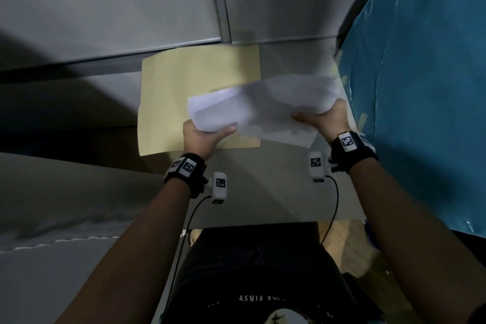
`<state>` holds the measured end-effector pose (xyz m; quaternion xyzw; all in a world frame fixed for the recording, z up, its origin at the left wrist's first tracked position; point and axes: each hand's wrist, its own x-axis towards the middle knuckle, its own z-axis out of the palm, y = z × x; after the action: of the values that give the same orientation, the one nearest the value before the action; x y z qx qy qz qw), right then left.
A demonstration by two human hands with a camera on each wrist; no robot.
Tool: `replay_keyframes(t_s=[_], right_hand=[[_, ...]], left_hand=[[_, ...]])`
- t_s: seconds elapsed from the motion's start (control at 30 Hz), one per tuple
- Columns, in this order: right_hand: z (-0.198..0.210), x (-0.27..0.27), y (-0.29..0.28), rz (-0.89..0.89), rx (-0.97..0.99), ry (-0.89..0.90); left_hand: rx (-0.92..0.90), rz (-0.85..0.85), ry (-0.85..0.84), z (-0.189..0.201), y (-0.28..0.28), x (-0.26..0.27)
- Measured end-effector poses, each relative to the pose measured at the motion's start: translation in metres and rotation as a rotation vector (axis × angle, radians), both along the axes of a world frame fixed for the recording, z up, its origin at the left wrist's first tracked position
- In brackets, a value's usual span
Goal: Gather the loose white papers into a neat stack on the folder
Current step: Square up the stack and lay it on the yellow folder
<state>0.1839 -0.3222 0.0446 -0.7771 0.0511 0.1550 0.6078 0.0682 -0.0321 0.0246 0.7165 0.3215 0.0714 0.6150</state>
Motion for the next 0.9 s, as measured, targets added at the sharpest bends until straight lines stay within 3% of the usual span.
replay_keyframes(t_s=[0.1, 0.23, 0.3, 0.47, 0.57, 0.67, 0.77, 0.83, 0.9], right_hand=[[-0.018, 0.0, -0.002, 0.018, -0.09, 0.078], [-0.005, 0.005, -0.003, -0.052, -0.058, -0.039], [-0.008, 0.002, -0.006, -0.019, -0.068, -0.091], [-0.023, 0.002, -0.011, 0.09, -0.201, 0.005], [-0.005, 0.02, -0.021, 0.119, -0.224, -0.062], [0.019, 0.036, -0.025, 0.203, -0.199, -0.113], [0.049, 0.047, -0.007, 0.373, -0.327, -0.164], [0.067, 0.053, 0.009, 0.516, -0.433, -0.195], [0.086, 0.053, 0.023, 0.638, -0.48, -0.27]], left_hand=[[0.027, 0.004, 0.068, -0.021, -0.001, 0.002], [0.048, 0.064, 0.013, -0.019, -0.001, 0.013], [0.039, 0.076, 0.008, -0.02, -0.003, 0.013], [0.018, 0.044, 0.138, -0.04, 0.006, 0.005], [0.093, 0.026, 0.116, -0.014, 0.017, 0.003], [0.345, 0.019, -0.062, 0.04, 0.016, 0.004], [0.635, -0.261, -0.273, 0.086, 0.012, 0.014], [0.801, -0.475, -0.214, 0.106, 0.002, 0.025], [0.844, -0.548, -0.052, 0.113, -0.003, 0.034]])
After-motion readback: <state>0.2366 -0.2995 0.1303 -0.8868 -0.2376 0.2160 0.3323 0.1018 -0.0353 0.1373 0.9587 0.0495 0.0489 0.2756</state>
